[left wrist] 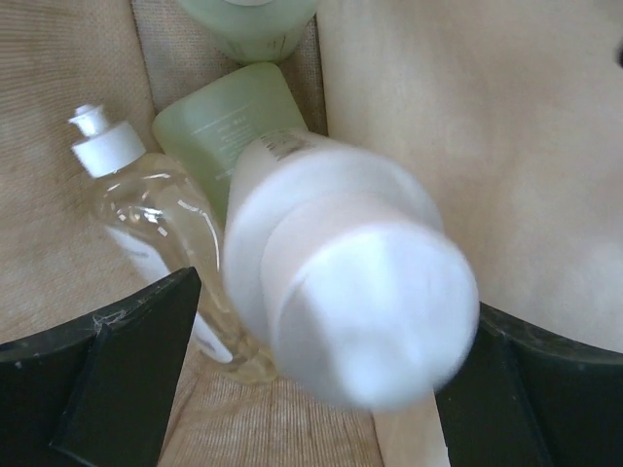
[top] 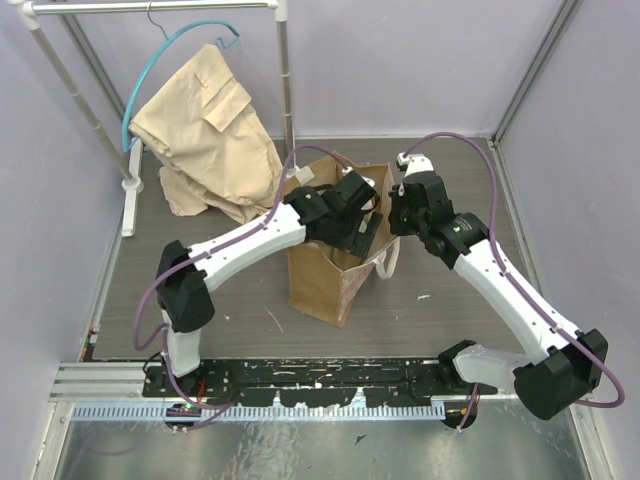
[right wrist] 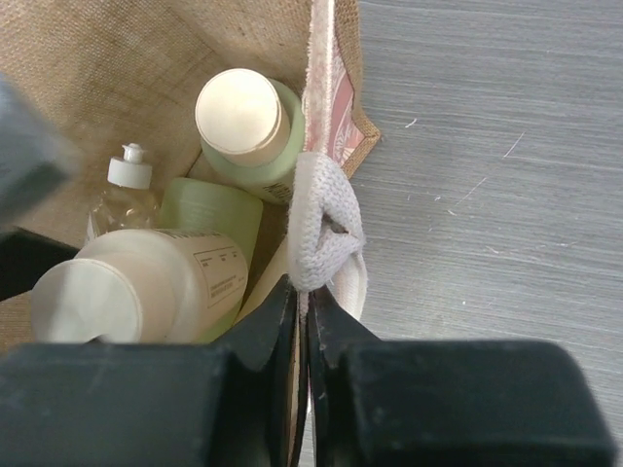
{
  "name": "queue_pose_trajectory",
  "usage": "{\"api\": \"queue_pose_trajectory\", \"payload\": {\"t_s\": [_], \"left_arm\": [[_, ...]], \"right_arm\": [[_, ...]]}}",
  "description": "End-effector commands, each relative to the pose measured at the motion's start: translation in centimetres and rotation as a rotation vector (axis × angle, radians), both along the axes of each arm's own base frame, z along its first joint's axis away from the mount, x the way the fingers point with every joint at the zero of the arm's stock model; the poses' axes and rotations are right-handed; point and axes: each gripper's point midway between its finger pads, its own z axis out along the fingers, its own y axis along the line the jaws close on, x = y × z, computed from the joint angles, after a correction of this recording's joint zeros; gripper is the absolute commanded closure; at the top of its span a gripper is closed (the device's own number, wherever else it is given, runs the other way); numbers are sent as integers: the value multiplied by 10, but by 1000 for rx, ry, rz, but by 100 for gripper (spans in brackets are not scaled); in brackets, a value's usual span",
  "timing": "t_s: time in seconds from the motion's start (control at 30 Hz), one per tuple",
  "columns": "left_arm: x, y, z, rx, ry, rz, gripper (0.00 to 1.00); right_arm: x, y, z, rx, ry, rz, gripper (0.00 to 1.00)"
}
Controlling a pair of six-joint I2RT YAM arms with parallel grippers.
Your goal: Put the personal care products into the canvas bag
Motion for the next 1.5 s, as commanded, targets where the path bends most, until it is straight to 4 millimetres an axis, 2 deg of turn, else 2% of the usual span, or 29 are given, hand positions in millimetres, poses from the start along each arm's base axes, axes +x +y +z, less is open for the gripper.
{"api": "queue_pose_trajectory", "payload": {"t_s": [0.0,0.13,0.2,0.23,0.3,0.4,0.53,0.57,0.73,0.83,0.97,1.2,1.47], "left_arm": [[-2,17,65,-100,-112,21,2],[-5,34,115,-205,-216,50,2],[-9,49,133,-236,-262,77,2],[-11,57,149,-273,-303,96,2],[-12,77,161,-280,-350,137,2],[-17,110,169,-257,-409,202,2],[-27,158,162,-205,-459,304,2],[-30,167,160,-205,-466,324,2],[-42,197,146,-171,-463,380,2],[-46,211,142,-138,-465,417,2],[-47,222,135,-95,-456,460,2],[-48,226,122,-58,-429,506,2],[-49,238,116,-11,-431,562,2]], "right_arm": [[10,7,40,51,-95,18,82],[12,9,49,52,-113,28,69],[13,9,51,48,-115,33,58],[13,9,52,47,-117,33,52],[13,8,54,43,-123,32,33],[12,4,58,29,-131,24,18],[9,-3,68,4,-148,15,9],[10,-10,72,-17,-161,-12,8],[4,-25,98,-51,-226,-44,3],[2,-40,106,-95,-245,-89,1],[-2,-54,103,-132,-240,-149,0],[-5,-57,88,-147,-210,-162,0],[-9,-64,89,-153,-220,-190,0]]}}
